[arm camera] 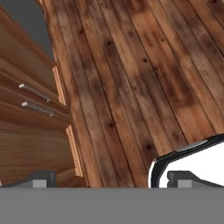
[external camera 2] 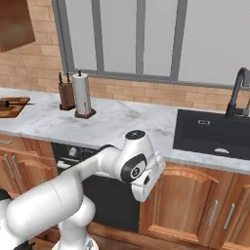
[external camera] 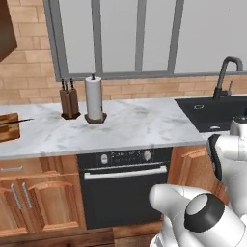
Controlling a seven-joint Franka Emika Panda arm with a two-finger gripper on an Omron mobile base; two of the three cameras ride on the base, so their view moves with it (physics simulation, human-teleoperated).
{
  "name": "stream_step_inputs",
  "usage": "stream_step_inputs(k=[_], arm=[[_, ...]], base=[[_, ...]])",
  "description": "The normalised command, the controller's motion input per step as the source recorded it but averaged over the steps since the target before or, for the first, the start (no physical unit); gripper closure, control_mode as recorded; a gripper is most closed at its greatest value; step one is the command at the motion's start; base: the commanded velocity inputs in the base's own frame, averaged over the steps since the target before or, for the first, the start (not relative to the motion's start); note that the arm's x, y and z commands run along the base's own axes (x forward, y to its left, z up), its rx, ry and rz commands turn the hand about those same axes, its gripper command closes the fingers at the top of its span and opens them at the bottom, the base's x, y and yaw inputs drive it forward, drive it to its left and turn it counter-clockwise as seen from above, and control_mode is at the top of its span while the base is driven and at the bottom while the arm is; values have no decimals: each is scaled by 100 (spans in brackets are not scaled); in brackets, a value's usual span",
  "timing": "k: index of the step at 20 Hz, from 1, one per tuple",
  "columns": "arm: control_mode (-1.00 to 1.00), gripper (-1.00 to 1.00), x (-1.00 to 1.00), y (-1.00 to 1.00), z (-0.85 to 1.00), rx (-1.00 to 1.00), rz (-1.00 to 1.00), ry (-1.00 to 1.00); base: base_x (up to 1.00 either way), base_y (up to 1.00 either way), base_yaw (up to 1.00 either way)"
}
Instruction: Pick up the knife from the drawer and place it on the cutting board. Then place the meat from the plate to the cutting board.
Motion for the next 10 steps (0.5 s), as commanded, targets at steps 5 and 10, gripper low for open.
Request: stream_step_inputs(k=[5, 10], arm=[[100, -100, 0, 0, 0, 0, 0, 0], [100, -100, 0, 0, 0, 0, 0, 0]], base=[[7, -60, -28], [7, -66, -25]])
